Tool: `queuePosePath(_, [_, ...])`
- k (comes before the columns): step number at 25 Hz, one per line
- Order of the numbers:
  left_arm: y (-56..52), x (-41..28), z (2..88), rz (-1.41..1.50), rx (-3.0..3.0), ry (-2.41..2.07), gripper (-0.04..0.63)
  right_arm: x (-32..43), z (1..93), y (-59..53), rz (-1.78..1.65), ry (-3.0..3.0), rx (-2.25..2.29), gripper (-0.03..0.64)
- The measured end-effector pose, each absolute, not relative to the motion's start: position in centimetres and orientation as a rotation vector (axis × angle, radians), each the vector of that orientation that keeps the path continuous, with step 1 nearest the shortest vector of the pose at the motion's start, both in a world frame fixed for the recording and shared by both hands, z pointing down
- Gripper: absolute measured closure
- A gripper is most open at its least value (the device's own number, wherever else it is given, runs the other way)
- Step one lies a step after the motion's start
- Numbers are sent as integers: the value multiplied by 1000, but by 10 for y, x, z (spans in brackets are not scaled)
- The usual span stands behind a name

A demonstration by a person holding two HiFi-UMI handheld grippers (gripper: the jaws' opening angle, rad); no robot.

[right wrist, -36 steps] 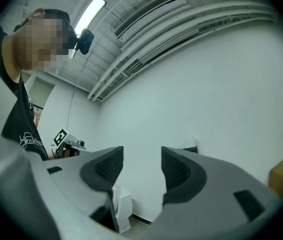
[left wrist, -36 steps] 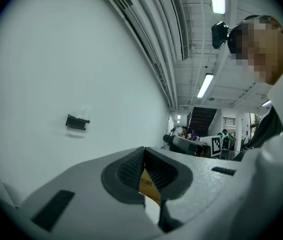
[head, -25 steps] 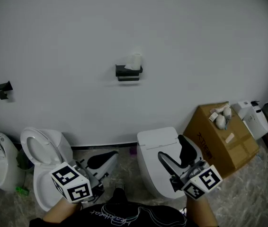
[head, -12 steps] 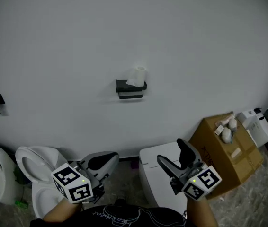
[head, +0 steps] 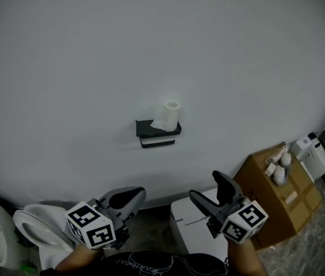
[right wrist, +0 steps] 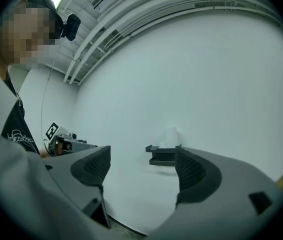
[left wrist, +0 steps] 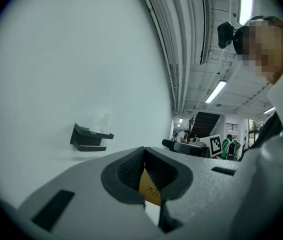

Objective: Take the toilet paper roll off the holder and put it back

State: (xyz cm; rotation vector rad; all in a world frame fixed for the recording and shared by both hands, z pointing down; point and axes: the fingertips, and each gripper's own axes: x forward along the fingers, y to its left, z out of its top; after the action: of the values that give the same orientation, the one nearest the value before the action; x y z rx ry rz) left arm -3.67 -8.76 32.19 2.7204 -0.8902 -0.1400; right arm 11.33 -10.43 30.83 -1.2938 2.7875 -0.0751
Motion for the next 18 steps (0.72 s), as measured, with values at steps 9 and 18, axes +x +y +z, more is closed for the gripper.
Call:
queuePosePath(9, [-174, -50, 339, -103, 2698, -878, 591, 99, 315, -189, -96, 2784, -1329, 218])
queuePosePath(18, [-226, -65, 347, -120, 2689, -850, 591, 87, 309, -244, -28, 2807, -1396, 216])
